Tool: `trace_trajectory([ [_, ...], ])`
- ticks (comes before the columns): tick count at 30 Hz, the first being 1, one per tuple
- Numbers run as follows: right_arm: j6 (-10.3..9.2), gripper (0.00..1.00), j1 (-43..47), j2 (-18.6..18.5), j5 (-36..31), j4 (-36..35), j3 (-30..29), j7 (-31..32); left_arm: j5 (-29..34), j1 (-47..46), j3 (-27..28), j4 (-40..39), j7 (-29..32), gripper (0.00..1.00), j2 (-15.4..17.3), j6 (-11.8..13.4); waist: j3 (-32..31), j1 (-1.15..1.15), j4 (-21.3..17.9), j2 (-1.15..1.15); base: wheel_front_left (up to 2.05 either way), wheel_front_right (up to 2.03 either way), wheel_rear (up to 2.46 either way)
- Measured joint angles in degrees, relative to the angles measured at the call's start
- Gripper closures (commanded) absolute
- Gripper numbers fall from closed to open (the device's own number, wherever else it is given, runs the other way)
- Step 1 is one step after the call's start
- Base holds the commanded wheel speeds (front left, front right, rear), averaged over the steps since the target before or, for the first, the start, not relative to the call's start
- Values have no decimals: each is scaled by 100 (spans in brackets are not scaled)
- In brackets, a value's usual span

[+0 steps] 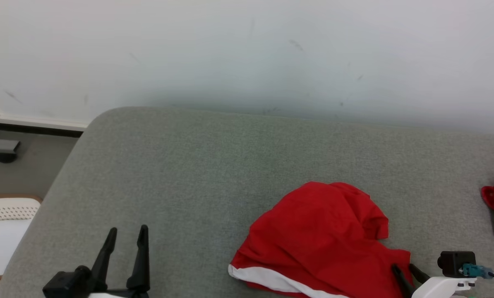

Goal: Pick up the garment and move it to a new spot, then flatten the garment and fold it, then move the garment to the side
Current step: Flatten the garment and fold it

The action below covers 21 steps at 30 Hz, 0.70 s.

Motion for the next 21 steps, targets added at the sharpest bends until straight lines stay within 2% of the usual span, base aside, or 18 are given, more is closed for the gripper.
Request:
trace_trajectory([
  [1, 0, 42, -31, 9, 0, 65, -16, 29, 0, -24, -2, 15, 0, 0, 7, -1, 18, 0, 22, 0, 0, 0, 0],
  [3, 0, 46, -77, 23, -1, 218, -57, 75, 1, -53, 0, 51, 0, 0, 14, -19, 57, 0, 67, 0, 0, 0, 0],
  [6, 0, 58, -182, 43, -21, 397, -151, 104, 1, -83, 25, 84, 0, 0, 35, -26, 105, 0, 138, 0, 0, 0, 0],
  [7, 0, 69, -203, 52, -35, 437, -169, 105, 1, -87, 37, 93, 0, 0, 37, -27, 114, 0, 156, 0, 0, 0, 0],
  [8, 0, 89, -220, 58, -47, 474, -181, 104, 1, -89, 40, 100, 0, 0, 37, -38, 120, 0, 173, 0, 0, 0, 0],
  [9, 0, 100, -237, 63, -56, 505, -190, 93, 0, -91, 41, 104, 0, 0, 36, -43, 123, 0, 186, 0, 0, 0, 0],
  [21, 0, 100, -288, -55, -147, 377, -221, -327, -2, -82, 90, 199, -1, 0, 1, -71, -36, 0, 217, 0, 0, 0, 0],
])
